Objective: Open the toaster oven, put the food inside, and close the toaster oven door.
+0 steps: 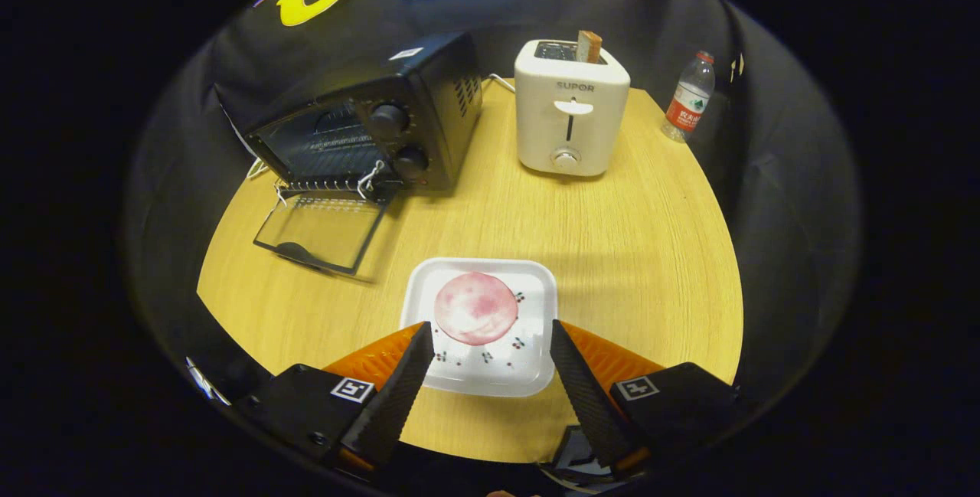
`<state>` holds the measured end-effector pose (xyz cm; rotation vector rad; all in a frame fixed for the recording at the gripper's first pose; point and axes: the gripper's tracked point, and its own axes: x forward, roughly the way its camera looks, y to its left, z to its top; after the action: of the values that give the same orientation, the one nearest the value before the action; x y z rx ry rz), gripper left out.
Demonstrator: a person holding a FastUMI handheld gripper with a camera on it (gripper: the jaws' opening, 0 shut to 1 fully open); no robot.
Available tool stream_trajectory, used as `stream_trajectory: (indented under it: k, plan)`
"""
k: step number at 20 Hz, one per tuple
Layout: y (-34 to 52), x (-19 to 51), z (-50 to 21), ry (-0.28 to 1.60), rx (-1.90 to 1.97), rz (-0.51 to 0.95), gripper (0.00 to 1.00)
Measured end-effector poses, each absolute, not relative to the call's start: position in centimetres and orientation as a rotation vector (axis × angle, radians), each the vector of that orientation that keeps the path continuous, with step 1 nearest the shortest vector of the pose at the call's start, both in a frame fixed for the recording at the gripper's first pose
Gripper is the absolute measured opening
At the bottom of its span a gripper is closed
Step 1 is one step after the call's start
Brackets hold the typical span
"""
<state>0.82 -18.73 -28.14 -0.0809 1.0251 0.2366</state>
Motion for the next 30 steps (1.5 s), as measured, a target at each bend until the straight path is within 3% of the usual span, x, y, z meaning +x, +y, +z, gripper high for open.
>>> stream_trajectory:
  k: [11,15,18,19,20,21,24,27,30]
  plan:
    - [-23.1,2.4,-34.2,1.178,-0.104,0.247,0.96]
    - [-22.6,2.6,-34.9,1.233,-0.078,0.24,0.75]
    - [-22.0,3.0,-34.9,1.261,-0.046,0.23,0.46]
    - [-21.9,2.6,-35.0,1.288,-0.044,0.222,0.41]
    - [-22.0,2.9,-35.1,1.288,-0.042,0.208,0.2]
    - [-21.9,2.6,-35.9,1.303,-0.034,0.206,0.21]
    - [-22.0,2.2,-35.5,1.329,0.048,0.217,0.09]
    - [-22.1,2.1,-35.5,1.34,0.188,0.224,0.03]
    - [-22.0,2.0,-35.3,1.325,0.288,0.238,0.02]
